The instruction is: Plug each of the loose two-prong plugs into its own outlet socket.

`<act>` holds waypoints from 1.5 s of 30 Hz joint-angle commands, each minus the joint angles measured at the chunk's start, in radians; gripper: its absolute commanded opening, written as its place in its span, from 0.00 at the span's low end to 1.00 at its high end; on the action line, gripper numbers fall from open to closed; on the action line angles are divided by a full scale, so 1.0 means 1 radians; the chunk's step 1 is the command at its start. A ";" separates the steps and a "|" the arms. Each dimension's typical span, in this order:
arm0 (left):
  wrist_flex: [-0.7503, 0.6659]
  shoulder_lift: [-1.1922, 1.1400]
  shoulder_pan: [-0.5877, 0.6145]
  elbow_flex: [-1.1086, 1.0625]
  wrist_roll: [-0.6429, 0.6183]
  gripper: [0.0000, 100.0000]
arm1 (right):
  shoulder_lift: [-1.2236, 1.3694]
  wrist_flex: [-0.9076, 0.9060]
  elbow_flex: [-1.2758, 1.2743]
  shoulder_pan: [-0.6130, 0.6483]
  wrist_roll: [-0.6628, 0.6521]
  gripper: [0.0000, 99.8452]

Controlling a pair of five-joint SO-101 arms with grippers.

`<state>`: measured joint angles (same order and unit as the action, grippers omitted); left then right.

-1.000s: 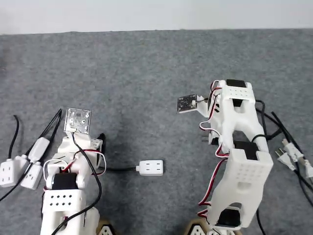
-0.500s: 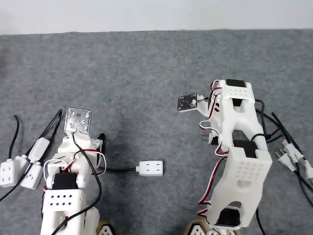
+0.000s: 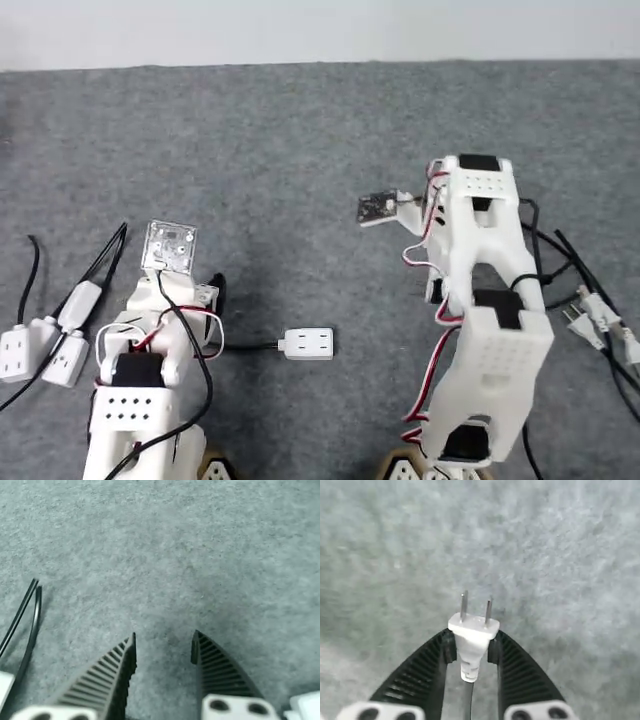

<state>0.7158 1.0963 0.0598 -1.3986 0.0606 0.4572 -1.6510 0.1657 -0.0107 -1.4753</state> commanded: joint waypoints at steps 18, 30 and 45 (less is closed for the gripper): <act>-0.324 0.015 -0.423 0.021 -0.107 0.17 | -0.321 -0.131 0.032 0.199 0.588 0.01; -0.439 0.015 -0.500 -0.061 -0.339 0.17 | -0.372 -0.119 -0.006 0.309 0.692 0.01; -0.614 0.017 -0.413 -0.136 -0.451 0.17 | -0.694 -0.142 -0.252 0.452 0.697 0.01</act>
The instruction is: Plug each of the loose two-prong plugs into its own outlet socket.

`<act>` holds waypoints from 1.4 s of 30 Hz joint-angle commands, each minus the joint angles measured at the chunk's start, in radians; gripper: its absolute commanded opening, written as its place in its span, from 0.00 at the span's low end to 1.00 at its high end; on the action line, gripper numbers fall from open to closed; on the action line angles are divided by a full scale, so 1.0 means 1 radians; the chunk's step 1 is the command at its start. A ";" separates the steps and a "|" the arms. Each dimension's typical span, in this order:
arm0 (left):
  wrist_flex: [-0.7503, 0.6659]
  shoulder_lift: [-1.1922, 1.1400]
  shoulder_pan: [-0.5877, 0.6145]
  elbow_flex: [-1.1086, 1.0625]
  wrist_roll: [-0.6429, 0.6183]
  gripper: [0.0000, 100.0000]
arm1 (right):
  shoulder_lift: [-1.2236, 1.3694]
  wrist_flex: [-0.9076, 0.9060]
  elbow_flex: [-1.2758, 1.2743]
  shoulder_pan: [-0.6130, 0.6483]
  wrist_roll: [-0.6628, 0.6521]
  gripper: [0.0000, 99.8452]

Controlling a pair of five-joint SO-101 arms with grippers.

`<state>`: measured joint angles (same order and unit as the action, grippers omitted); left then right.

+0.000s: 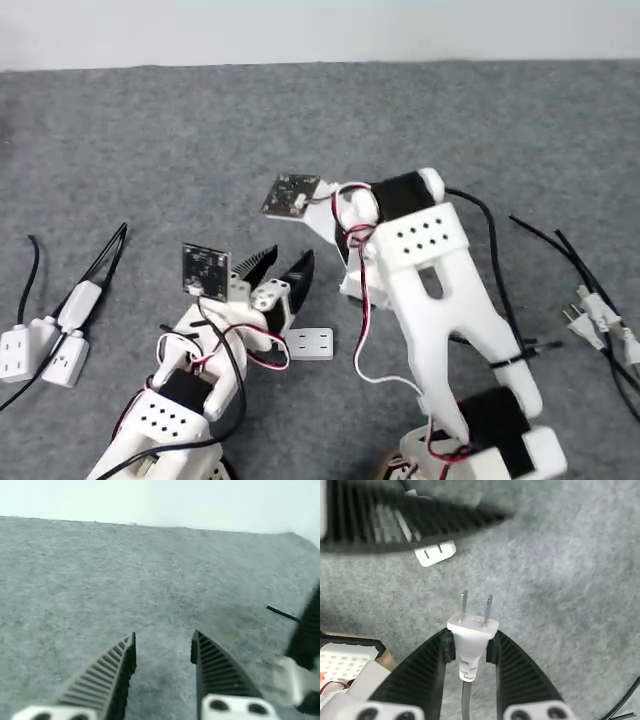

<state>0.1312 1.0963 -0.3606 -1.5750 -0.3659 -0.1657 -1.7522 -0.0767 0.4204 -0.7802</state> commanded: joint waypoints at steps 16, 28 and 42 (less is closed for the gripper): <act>-0.029 0.017 0.006 0.041 -0.232 0.17 | -0.234 -0.030 -0.068 0.229 0.077 0.01; -0.029 0.018 0.002 0.044 -0.239 0.17 | -0.209 0.099 -0.109 0.045 -0.015 0.01; -0.026 0.018 -0.032 0.044 -0.239 0.17 | -0.130 0.245 -0.129 0.105 -0.011 0.01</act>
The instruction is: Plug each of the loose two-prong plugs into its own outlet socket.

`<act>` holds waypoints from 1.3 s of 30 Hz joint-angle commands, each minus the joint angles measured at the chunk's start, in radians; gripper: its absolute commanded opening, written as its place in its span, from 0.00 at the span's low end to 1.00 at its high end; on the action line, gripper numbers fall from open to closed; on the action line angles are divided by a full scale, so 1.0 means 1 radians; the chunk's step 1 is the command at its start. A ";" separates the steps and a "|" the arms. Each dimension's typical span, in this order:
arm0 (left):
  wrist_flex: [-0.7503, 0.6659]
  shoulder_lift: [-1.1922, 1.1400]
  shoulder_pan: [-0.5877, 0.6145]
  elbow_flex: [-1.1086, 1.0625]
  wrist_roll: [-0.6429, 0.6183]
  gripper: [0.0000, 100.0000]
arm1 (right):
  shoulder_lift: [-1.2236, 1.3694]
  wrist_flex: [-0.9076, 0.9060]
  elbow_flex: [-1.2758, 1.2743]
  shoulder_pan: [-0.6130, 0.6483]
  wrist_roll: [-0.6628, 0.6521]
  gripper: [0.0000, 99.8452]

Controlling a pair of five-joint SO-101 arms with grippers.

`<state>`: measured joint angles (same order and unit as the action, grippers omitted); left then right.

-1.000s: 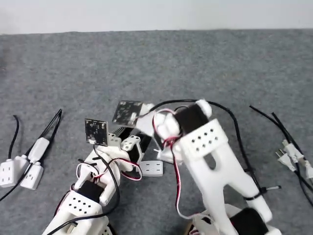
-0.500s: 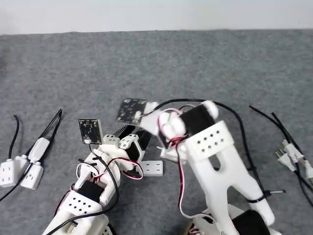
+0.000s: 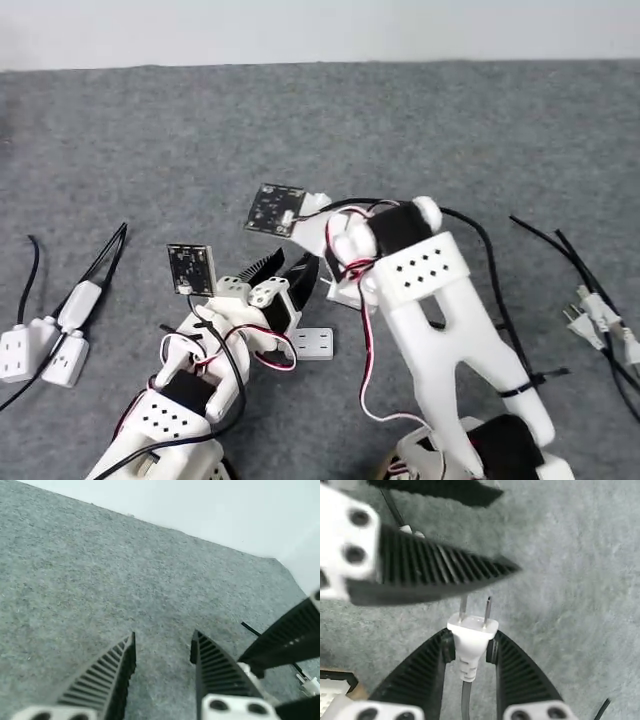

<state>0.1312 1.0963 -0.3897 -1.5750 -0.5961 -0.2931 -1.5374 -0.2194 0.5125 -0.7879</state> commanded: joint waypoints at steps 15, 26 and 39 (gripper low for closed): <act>0.009 0.017 -0.035 0.045 0.048 0.11 | -0.007 0.033 0.017 0.101 -0.011 0.01; 0.009 0.017 -0.034 0.045 0.049 0.11 | -0.047 -0.084 0.114 0.105 -0.005 0.01; 0.009 0.017 -0.037 0.044 0.051 0.11 | -0.145 -0.094 0.127 0.105 0.023 0.01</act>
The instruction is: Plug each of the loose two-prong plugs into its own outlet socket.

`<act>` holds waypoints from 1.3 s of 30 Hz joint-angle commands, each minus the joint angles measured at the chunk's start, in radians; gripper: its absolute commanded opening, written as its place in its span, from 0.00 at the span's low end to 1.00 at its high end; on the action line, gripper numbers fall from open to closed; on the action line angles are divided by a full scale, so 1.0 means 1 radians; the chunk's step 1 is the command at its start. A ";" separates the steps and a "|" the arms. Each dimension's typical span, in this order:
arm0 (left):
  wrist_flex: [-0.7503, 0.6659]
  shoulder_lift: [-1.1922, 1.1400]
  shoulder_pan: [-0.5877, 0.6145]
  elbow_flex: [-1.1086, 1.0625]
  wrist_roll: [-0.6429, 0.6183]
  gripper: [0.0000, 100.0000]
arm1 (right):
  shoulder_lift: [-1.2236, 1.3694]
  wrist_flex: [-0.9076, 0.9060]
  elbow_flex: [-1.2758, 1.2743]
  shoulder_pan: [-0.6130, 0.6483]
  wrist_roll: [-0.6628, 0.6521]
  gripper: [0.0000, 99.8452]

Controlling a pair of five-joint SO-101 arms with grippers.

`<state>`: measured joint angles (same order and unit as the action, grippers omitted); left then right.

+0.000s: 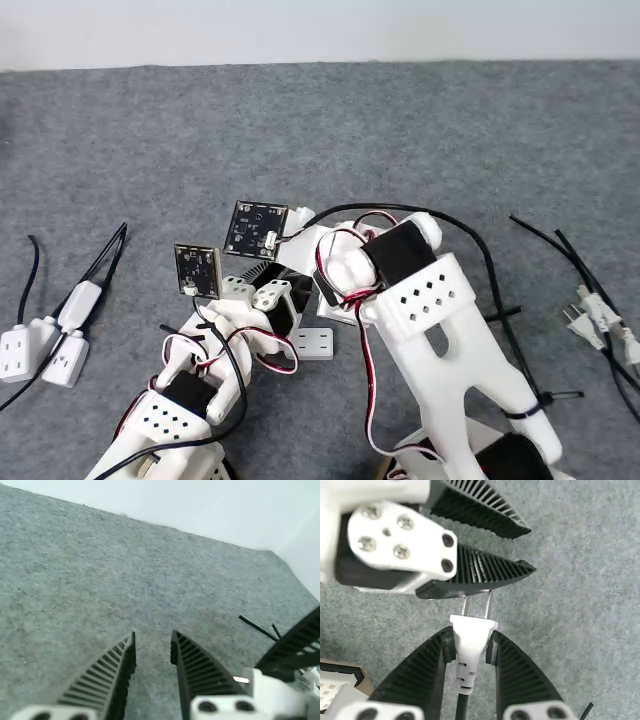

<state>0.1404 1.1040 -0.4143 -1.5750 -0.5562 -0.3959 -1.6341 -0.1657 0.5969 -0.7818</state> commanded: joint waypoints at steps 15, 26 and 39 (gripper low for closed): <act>0.000 0.009 -0.009 0.044 0.011 0.11 | -0.042 -0.007 0.166 0.087 0.075 0.01; 0.000 0.009 -0.008 0.044 0.011 0.11 | -0.041 -0.004 0.121 0.084 0.066 0.01; 0.087 0.095 0.226 0.151 0.005 0.11 | -0.019 -0.166 0.319 -0.042 0.028 0.01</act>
<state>0.1450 1.1101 -0.2977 -1.5244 -0.5516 -0.3959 -1.7400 0.0307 0.5738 -0.7449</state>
